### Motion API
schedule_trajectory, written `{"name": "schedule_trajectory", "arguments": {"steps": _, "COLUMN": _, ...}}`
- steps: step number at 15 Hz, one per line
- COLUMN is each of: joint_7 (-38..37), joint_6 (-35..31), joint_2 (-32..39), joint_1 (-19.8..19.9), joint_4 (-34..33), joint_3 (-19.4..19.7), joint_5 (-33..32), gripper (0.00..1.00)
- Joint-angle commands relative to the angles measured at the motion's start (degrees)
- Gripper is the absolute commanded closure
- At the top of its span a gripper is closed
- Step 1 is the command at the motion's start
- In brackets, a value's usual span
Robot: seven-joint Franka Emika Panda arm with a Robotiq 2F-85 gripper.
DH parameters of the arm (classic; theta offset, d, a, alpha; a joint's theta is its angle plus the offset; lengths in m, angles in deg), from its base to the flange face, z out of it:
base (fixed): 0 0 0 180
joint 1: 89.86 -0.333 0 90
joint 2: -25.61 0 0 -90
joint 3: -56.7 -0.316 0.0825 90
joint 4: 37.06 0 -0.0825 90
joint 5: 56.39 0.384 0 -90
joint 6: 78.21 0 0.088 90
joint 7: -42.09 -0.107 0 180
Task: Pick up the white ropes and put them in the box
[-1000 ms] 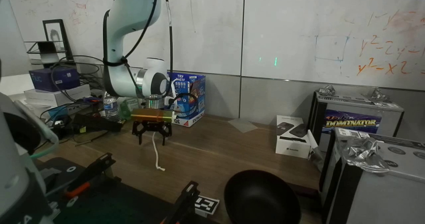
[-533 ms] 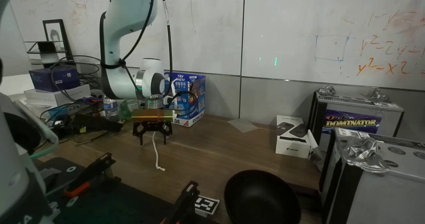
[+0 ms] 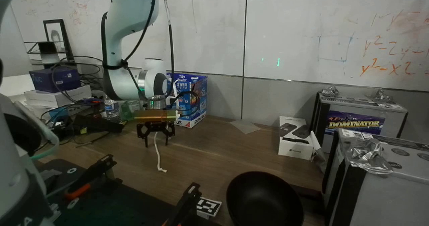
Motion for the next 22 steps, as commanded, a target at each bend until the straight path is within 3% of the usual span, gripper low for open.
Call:
{"name": "schedule_trajectory", "arguments": {"steps": 1, "joint_7": -0.70, "joint_6": -1.40, "joint_2": 1.21, "joint_1": -0.67, "joint_4": -1.21, "joint_3": 0.89, "joint_5": -1.41, "gripper": 0.49}}
{"name": "schedule_trajectory", "arguments": {"steps": 6, "joint_7": -0.70, "joint_6": -1.16, "joint_2": 0.90, "joint_1": -0.75, "joint_4": -1.16, "joint_3": 0.67, "joint_5": -1.33, "gripper": 0.86}}
{"name": "schedule_trajectory", "arguments": {"steps": 8, "joint_7": -1.00, "joint_6": -1.07, "joint_2": 1.03, "joint_1": -1.04, "joint_4": -1.25, "joint_3": 0.94, "joint_5": -1.32, "gripper": 0.94}}
{"name": "schedule_trajectory", "arguments": {"steps": 10, "joint_7": -1.81, "joint_6": -0.13, "joint_2": 0.61, "joint_1": -1.24, "joint_4": -1.63, "joint_3": 1.16, "joint_5": -0.89, "gripper": 0.97}}
{"name": "schedule_trajectory", "arguments": {"steps": 11, "joint_7": -2.11, "joint_6": 0.63, "joint_2": 0.49, "joint_1": -1.38, "joint_4": -1.87, "joint_3": 1.31, "joint_5": -0.81, "gripper": 0.92}}
{"name": "schedule_trajectory", "arguments": {"steps": 13, "joint_7": -3.20, "joint_6": 2.75, "joint_2": -0.82, "joint_1": -1.76, "joint_4": -2.65, "joint_3": 1.74, "joint_5": -0.58, "gripper": 0.91}}
{"name": "schedule_trajectory", "arguments": {"steps": 18, "joint_7": -9.84, "joint_6": 8.42, "joint_2": -4.12, "joint_1": -6.38, "joint_4": -7.56, "joint_3": 7.30, "joint_5": -1.46, "gripper": 0.91}}
{"name": "schedule_trajectory", "arguments": {"steps": 22, "joint_7": -16.23, "joint_6": 17.54, "joint_2": -9.00, "joint_1": -9.18, "joint_4": -12.30, "joint_3": 10.45, "joint_5": -2.76, "gripper": 0.91}}
